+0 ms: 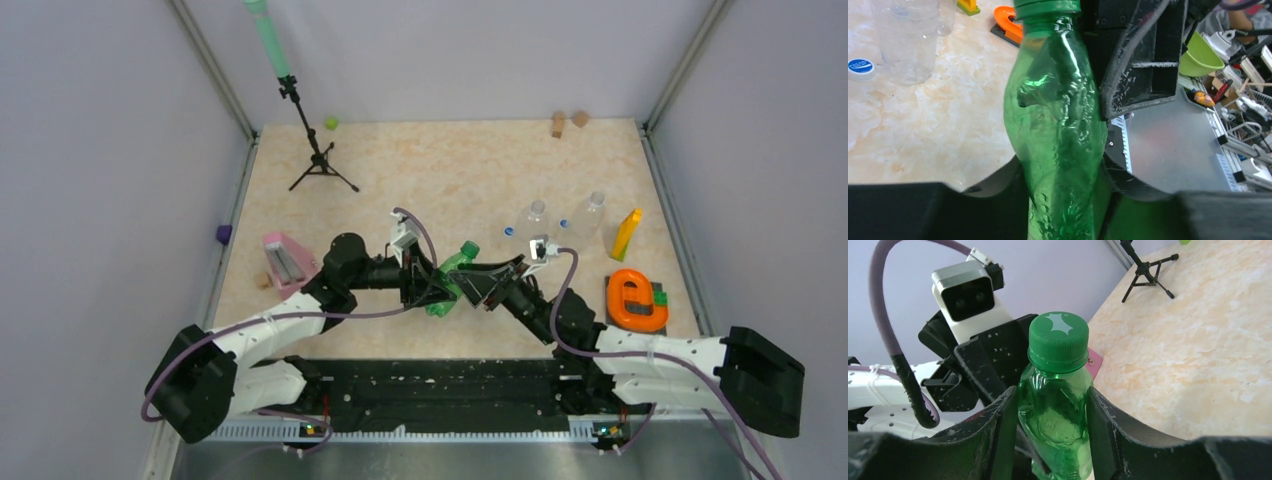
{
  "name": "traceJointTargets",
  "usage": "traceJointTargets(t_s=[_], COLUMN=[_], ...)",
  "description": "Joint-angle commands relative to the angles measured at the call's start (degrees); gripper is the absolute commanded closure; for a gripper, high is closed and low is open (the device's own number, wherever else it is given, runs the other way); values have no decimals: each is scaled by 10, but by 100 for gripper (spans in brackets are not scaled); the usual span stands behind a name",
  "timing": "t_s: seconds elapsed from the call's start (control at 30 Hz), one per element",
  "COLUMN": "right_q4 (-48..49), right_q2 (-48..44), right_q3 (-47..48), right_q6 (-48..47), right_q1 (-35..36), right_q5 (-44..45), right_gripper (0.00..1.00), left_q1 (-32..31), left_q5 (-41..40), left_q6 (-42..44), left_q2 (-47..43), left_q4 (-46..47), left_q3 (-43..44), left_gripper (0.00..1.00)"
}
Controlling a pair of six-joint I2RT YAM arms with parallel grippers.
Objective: Unscrew the bottle caps
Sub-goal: Unscrew the bottle cap from the plastic bottle.
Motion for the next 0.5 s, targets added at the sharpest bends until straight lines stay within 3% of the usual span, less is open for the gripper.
traceJointTargets(t_s=[0.0,0.1,0.17,0.3,0.47], right_q4=[21,7,-17,-97,-206], right_q2=[5,0,-6,-37,-108], right_q3=[13,13,15,23,31], right_q6=[8,4,1,-7,-5], right_q1=[5,5,5,4,-11], right_q5=[-40,-37,-31,-12,-10], right_gripper=[100,96,77,46,34], left_q1=[-14,-15,-15,-15,-21], left_q5=[-1,-17,-31,-88,-183], left_q6=[31,65,96,171,301], left_q2=[-1,-8,-16,-40,-78], left_q4=[-4,-69,-113,-214,-317], left_q3=[43,59,69,79,69], left_gripper=[80,94,100,100,100])
